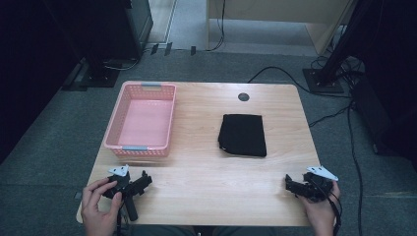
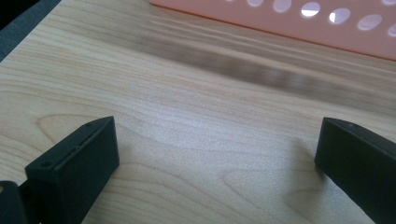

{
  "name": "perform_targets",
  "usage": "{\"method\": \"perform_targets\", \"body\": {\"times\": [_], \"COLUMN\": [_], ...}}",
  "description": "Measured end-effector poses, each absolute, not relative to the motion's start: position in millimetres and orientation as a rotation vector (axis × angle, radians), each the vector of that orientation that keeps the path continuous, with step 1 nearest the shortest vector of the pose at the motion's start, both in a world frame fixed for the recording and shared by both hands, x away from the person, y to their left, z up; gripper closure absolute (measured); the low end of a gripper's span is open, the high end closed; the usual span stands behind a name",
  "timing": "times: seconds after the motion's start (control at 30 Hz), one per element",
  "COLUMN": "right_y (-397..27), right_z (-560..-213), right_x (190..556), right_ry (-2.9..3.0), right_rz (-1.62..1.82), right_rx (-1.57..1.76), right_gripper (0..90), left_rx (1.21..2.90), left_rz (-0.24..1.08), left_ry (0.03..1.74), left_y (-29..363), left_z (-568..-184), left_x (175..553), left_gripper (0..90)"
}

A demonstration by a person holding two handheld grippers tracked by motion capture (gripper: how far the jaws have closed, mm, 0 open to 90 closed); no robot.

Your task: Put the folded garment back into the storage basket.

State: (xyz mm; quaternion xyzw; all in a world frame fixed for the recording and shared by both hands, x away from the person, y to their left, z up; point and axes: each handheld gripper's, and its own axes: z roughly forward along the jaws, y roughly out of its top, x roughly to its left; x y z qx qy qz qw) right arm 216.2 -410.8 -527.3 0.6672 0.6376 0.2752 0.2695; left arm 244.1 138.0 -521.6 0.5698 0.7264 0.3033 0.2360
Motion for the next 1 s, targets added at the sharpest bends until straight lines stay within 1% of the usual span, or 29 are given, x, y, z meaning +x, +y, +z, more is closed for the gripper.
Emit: {"method": "perform_targets", "body": {"times": [0.43,0.7,1.0], "right_y": [-411.1,-406.7,-395.8], "right_z": [-523.0,-503.6,-485.8], "right_x": [217.7,219.8,230.0], "right_ry": [1.748,1.685,1.698], "right_rz": [0.728,0.807,0.842], "right_rx": [1.823,1.826,1.828], "right_gripper": [0.0,0.0,0.2], "left_rx": [1.563,1.562,1.562], "left_rz": [0.832,0.832,0.832], "left_ry": [1.992,1.992,1.992], "left_y": [138.0,138.0,138.0], "left_z": [-521.6,-521.6,-521.6], "left_x": [244.2,244.2,244.2], "left_gripper": [0.0,0.0,0.0]}}
